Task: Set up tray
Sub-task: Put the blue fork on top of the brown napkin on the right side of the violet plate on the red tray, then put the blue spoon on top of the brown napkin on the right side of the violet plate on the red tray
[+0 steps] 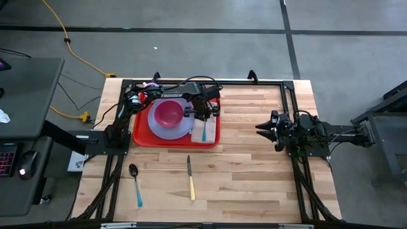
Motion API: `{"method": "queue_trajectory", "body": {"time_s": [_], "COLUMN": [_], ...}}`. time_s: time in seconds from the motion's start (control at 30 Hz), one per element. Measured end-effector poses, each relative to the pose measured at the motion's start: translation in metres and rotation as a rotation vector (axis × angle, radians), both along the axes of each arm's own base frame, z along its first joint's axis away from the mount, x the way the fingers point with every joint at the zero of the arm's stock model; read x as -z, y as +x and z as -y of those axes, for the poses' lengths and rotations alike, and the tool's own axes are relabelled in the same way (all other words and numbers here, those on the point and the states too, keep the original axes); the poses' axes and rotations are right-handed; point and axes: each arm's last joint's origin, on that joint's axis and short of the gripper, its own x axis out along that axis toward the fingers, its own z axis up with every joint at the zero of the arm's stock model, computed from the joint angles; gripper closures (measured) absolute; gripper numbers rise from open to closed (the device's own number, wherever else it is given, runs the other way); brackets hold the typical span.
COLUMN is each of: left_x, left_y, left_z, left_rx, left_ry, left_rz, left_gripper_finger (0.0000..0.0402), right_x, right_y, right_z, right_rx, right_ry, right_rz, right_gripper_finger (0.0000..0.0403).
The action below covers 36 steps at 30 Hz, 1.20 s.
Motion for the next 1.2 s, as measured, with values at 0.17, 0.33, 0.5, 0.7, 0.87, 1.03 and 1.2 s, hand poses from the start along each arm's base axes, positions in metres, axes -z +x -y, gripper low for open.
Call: {"method": "queue_trajectory", "body": {"time_s": [0.17, 0.33, 0.5, 0.7, 0.87, 1.03, 1.2], "left_x": [0.000, 0.000, 0.000, -0.004, -0.024, -0.048, -0.072], "left_y": [0.000, 0.000, 0.000, 0.000, 0.004, 0.010, 0.012], "left_z": [0.000, 0.000, 0.000, 0.000, -0.002, -0.004, 0.006], "left_rx": [-0.002, -0.003, -0.004, -0.004, 0.018, 0.064, 0.090], "left_ry": [0.010, 0.006, 0.006, 0.007, 0.031, 0.077, 0.109], "left_rz": [-0.002, -0.001, -0.001, 0.002, 0.028, 0.083, 0.057], "left_gripper_finger": [0.0284, 0.0267, 0.0261, 0.0265, 0.0266, 0.0266, 0.0266], "right_x": [0.000, 0.000, 0.000, 0.000, 0.000, 0.000, 0.000], "right_y": [0.000, 0.000, 0.000, 0.000, 0.000, 0.000, 0.000], "right_z": [0.000, 0.000, 0.000, 0.000, 0.000, 0.000, 0.000], "right_rx": [0.000, 0.000, 0.000, -0.006, -0.006, -0.004, -0.004], "right_ry": [0.000, 0.000, 0.001, 0.003, 0.002, 0.003, 0.004], "right_rz": [0.000, 0.000, 0.000, 0.000, 0.000, 0.000, 0.000], "right_gripper_finger": [0.0285, 0.0284, 0.0285, 0.0284, 0.0284, 0.0285, 0.0284]}}
